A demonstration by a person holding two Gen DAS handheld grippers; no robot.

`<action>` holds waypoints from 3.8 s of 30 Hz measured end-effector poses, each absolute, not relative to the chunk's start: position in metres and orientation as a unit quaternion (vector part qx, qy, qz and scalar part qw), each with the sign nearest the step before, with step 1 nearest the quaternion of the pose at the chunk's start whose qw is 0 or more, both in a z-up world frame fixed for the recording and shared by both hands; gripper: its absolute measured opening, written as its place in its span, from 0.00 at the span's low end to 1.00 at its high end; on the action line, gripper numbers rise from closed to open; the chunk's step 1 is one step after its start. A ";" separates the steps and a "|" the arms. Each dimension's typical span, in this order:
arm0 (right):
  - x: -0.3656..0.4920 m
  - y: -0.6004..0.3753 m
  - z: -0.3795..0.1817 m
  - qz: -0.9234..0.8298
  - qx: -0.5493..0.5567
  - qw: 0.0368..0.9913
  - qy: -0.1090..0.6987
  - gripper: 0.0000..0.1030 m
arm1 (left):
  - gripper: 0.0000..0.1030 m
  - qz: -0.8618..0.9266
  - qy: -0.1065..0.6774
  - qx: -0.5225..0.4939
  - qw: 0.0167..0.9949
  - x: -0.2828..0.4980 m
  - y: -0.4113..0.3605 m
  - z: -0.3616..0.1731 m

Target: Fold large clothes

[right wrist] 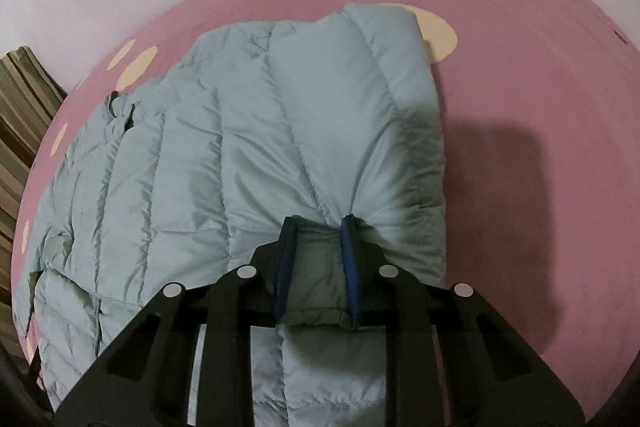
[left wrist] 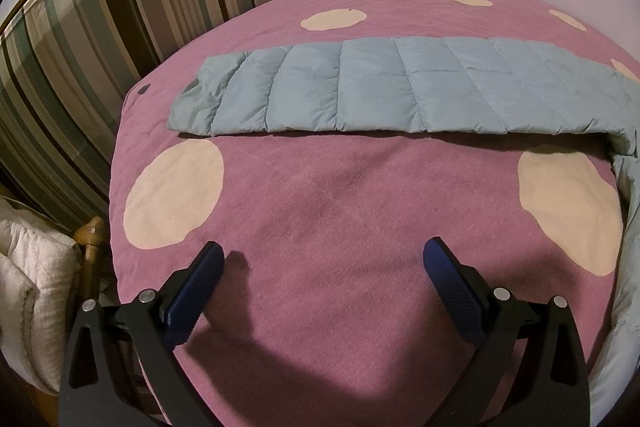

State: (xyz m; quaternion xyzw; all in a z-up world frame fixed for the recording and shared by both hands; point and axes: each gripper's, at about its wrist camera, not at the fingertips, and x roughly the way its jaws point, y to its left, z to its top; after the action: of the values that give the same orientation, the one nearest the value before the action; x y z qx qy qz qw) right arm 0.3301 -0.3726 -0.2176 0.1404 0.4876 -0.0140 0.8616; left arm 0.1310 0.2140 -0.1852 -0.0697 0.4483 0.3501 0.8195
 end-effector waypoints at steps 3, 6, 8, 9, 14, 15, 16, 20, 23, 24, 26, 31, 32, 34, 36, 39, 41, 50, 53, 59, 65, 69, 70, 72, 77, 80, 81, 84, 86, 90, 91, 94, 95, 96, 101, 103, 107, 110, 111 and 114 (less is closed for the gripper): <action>0.332 -0.380 -0.194 -0.014 0.147 0.872 0.467 0.22 | 0.96 0.350 0.448 -0.071 0.820 0.131 0.214 -0.185; 0.343 -0.394 -0.170 -0.025 0.154 0.887 0.435 0.23 | 0.96 0.350 0.448 -0.069 0.820 0.132 0.212 -0.185; 0.361 -0.405 -0.166 -0.036 0.157 0.889 0.429 0.23 | 0.96 0.351 0.448 -0.068 0.820 0.132 0.213 -0.185; 0.369 -0.408 -0.168 -0.041 0.154 0.889 0.429 0.23 | 0.96 0.350 0.448 -0.070 0.819 0.132 0.212 -0.186; 0.403 -0.419 -0.205 -0.059 0.148 0.869 0.469 0.23 | 0.96 0.350 0.448 -0.070 0.819 0.132 0.212 -0.186; 0.407 -0.419 -0.214 -0.061 0.146 0.863 0.480 0.23 | 0.96 0.350 0.448 -0.069 0.819 0.132 0.212 -0.186; 0.411 -0.419 -0.224 -0.063 0.143 0.857 0.491 0.23 | 0.96 0.351 0.448 -0.068 0.819 0.132 0.212 -0.185; 0.412 -0.412 -0.226 -0.071 0.118 0.865 0.483 0.23 | 0.96 0.351 0.449 -0.068 0.819 0.132 0.213 -0.185; 0.398 -0.414 -0.210 -0.066 0.140 0.870 0.468 0.25 | 0.96 0.350 0.449 -0.070 0.819 0.132 0.212 -0.185; 0.386 -0.414 -0.203 -0.062 0.150 0.874 0.458 0.27 | 0.96 0.349 0.448 -0.072 0.820 0.131 0.213 -0.185; 0.360 -0.414 -0.190 -0.062 0.153 0.884 0.438 0.36 | 0.96 0.350 0.448 -0.070 0.819 0.132 0.212 -0.185; 0.285 -0.429 -0.179 -0.081 0.164 0.888 0.421 0.41 | 0.96 0.350 0.449 -0.070 0.819 0.132 0.213 -0.184; 0.268 -0.433 -0.179 -0.091 0.162 0.888 0.421 0.42 | 0.96 0.350 0.448 -0.070 0.820 0.132 0.212 -0.185; 0.243 -0.438 -0.182 -0.110 0.155 0.887 0.421 0.41 | 0.96 0.349 0.449 -0.071 0.819 0.132 0.213 -0.185; 0.217 -0.445 -0.189 -0.130 0.153 0.884 0.422 0.41 | 0.96 0.350 0.449 -0.070 0.819 0.133 0.212 -0.185; 0.189 -0.449 -0.201 -0.140 0.152 0.879 0.430 0.42 | 0.96 0.350 0.449 -0.070 0.819 0.133 0.212 -0.185; 0.177 -0.449 -0.211 -0.144 0.149 0.874 0.439 0.45 | 0.96 0.350 0.449 -0.070 0.819 0.133 0.212 -0.185; 0.161 -0.433 -0.232 -0.163 0.091 0.880 0.436 0.52 | 0.96 0.350 0.449 -0.069 0.819 0.133 0.211 -0.185; 0.162 -0.433 -0.234 -0.164 0.083 0.880 0.438 0.54 | 0.96 0.350 0.449 -0.069 0.819 0.133 0.211 -0.185; 0.163 -0.433 -0.233 -0.167 0.076 0.879 0.441 0.55 | 0.96 0.344 0.446 -0.083 0.822 0.131 0.213 -0.186; 0.163 -0.433 -0.234 -0.169 0.071 0.878 0.442 0.55 | 0.96 0.327 0.440 -0.103 0.830 0.125 0.218 -0.184; 0.163 -0.432 -0.235 -0.171 0.067 0.877 0.444 0.56 | 0.96 0.302 0.439 -0.113 0.839 0.117 0.223 -0.181; 0.163 -0.432 -0.235 -0.172 0.065 0.877 0.444 0.56 | 0.96 0.299 0.437 -0.116 0.840 0.115 0.224 -0.180; 0.163 -0.431 -0.235 -0.173 0.063 0.876 0.445 0.56 | 0.96 0.294 0.430 -0.128 0.844 0.108 0.234 -0.175; 0.164 -0.430 -0.235 -0.176 0.059 0.875 0.446 0.57 | 0.96 0.307 0.404 -0.153 0.848 0.100 0.272 -0.161; 0.164 -0.430 -0.236 -0.176 0.058 0.875 0.447 0.58 | 0.95 0.325 0.392 -0.191 0.839 0.098 0.315 -0.158; 0.164 -0.430 -0.236 -0.176 0.058 0.875 0.447 0.58 | 0.95 0.328 0.389 -0.201 0.837 0.098 0.325 -0.158; 0.166 -0.429 -0.236 -0.178 0.054 0.874 0.448 0.58 | 0.95 0.338 0.389 -0.218 0.829 0.105 0.362 -0.163; 0.166 -0.429 -0.237 -0.180 0.052 0.874 0.448 0.59 | 0.93 0.333 0.392 -0.245 0.822 0.110 0.385 -0.169; 0.166 -0.428 -0.237 -0.184 0.049 0.873 0.448 0.61 | 0.66 0.315 0.374 -0.282 0.826 0.117 0.410 -0.168; 0.166 -0.428 -0.237 -0.185 0.049 0.873 0.448 0.61 | 0.53 0.298 0.372 -0.289 0.830 0.120 0.412 -0.166; 0.165 -0.427 -0.236 -0.187 0.048 0.873 0.447 0.62 | 0.27 0.269 0.375 -0.296 0.836 0.130 0.412 -0.164; 0.165 -0.427 -0.236 -0.188 0.045 0.873 0.447 0.63 | 0.21 0.254 0.376 -0.299 0.840 0.133 0.412 -0.164; 0.165 -0.427 -0.236 -0.189 0.043 0.873 0.447 0.63 | 0.18 0.246 0.376 -0.301 0.841 0.135 0.412 -0.164; 0.163 -0.425 -0.232 -0.198 0.030 0.875 0.441 0.65 | 0.11 0.245 0.370 -0.274 0.853 0.143 0.395 -0.151; 0.163 -0.421 -0.227 -0.200 0.020 0.877 0.437 0.65 | 0.11 0.241 0.365 -0.265 0.860 0.146 0.387 -0.141; 0.162 -0.405 -0.218 -0.188 0.005 0.885 0.426 0.65 | 0.11 0.226 0.349 -0.226 0.881 0.162 0.363 -0.112; 0.159 -0.386 -0.211 -0.182 -0.028 0.892 0.413 0.65 | 0.11 0.208 0.340 -0.204 0.894 0.175 0.338 -0.092; 0.157 -0.380 -0.209 -0.176 -0.034 0.894 0.410 0.65 | 0.11 0.203 0.338 -0.197 0.897 0.179 0.329 -0.086; 0.153 -0.365 -0.207 -0.149 -0.035 0.900 0.408 0.67 | 0.11 0.179 0.337 -0.178 0.907 0.192 0.297 -0.069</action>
State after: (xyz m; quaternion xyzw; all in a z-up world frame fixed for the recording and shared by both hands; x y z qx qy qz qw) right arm 0.1526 -0.3646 -0.2069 -0.0348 0.4078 -0.1491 0.9001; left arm 0.1924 0.2966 -0.0687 -0.1779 0.3372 0.1786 0.9071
